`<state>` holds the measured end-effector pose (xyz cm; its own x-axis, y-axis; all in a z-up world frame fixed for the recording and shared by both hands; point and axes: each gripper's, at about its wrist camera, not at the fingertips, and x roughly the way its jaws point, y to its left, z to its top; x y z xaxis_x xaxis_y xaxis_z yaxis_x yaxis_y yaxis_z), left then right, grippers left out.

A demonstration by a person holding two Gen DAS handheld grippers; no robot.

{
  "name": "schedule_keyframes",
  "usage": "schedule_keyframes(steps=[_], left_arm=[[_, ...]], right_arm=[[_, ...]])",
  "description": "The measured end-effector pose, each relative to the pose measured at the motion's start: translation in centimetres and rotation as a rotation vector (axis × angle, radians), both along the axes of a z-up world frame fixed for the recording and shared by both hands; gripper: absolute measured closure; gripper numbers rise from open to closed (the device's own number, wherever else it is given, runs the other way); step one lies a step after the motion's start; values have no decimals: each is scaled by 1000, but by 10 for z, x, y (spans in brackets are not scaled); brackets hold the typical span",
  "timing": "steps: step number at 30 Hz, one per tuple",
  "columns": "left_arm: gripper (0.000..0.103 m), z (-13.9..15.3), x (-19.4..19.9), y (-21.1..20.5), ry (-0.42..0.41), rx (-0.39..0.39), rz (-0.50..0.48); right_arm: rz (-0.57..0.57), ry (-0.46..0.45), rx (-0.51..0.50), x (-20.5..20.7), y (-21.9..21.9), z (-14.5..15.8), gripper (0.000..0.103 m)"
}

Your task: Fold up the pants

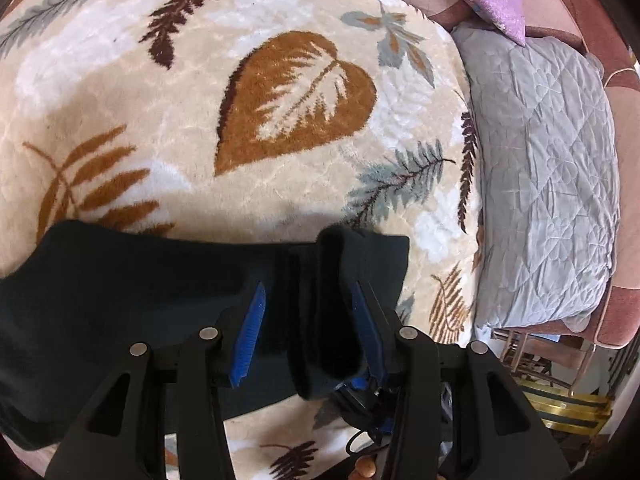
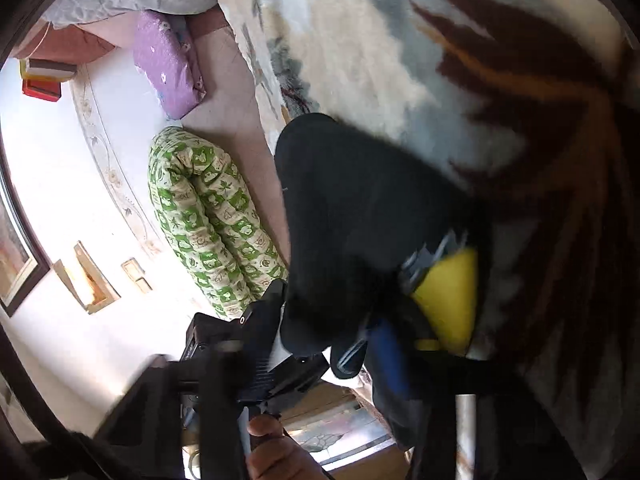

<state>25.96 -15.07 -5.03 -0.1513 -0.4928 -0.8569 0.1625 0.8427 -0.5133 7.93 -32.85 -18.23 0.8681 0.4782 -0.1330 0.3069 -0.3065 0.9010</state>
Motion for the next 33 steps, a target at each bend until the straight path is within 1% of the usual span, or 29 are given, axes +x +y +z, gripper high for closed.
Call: schedule_keyframes(steps=[1,3,5,7,9,11,12,14,17,19,21,22,23,28,30,33], left_arm=[[59,-1,3,0,2,-4,5],[59,-5,7,-1,9,-7,8],[59,-13,9,-3,35,-13,5],[59,-21,9,-4,80,-50,1],[59,-24,6,-7,116,-117,-2],[59,-24,5,-12,132,-178,-10],[54,-24,4,-14,132,-199,-12],[48,-24,4,-17,123,-213,-10],[48,-30,6,-19,133,-218,2],[50,-29,7,-18,111,-211,15],[84,-27,5,-20,61,-150,-2],[87,-28,4,-21,51,-137,-7],[92,-29,2,-20,58,-145,5],[94,-29,-4,-5,77,-209,67],[94,-26,-8,3,62,-209,75],[94,-19,-12,15,32,-194,87]], right_arm=[[4,-23,-2,1,-1,-2,81],[20,-55,-39,0,-5,1,85],[36,-78,-43,-3,-11,0,86],[34,-102,-50,-4,-16,1,86],[44,-115,-57,-5,-20,2,86],[62,-121,-57,-5,-19,1,85],[65,-119,-60,-4,-20,1,85],[79,-123,-59,-6,-21,0,83],[96,-125,-69,-10,-21,-1,83],[102,-120,-82,-10,-21,-2,82],[98,-117,-86,-11,-21,-2,82],[93,-114,-90,-10,-21,-2,82],[89,-111,-93,-10,-21,-2,82],[66,-109,-109,-8,-20,-1,84],[70,-116,-122,-5,-21,3,86],[85,-121,-170,-4,-21,11,86]])
